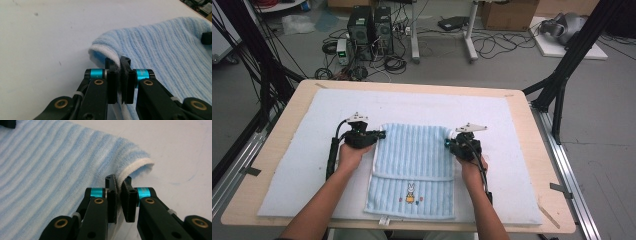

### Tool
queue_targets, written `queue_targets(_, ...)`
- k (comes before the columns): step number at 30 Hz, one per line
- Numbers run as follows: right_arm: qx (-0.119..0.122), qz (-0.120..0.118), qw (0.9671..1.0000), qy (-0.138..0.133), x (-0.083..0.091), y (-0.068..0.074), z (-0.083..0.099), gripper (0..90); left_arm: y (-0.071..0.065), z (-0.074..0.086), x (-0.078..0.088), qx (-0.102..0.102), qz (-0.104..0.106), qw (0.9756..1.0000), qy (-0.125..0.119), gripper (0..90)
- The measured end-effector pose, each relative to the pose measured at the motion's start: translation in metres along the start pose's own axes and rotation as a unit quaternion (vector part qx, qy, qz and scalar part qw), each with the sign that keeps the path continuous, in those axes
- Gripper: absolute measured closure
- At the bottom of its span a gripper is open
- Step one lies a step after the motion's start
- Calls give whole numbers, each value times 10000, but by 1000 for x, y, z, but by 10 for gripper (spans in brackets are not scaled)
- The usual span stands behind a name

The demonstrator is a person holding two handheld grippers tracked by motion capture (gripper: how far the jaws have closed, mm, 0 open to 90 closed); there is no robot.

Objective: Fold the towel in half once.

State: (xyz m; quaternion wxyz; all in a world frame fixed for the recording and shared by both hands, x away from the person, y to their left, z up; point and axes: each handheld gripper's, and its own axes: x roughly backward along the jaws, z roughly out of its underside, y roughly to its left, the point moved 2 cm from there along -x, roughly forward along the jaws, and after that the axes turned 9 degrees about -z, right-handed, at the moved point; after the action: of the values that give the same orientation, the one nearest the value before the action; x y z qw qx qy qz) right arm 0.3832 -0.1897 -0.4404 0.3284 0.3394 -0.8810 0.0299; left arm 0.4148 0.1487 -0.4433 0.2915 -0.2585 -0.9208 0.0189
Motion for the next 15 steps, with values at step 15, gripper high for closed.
queue_targets(15,-11,333,9994,-122,-24,-20,-24,840,13,-7,-21,2,-209,9988,-444,848)
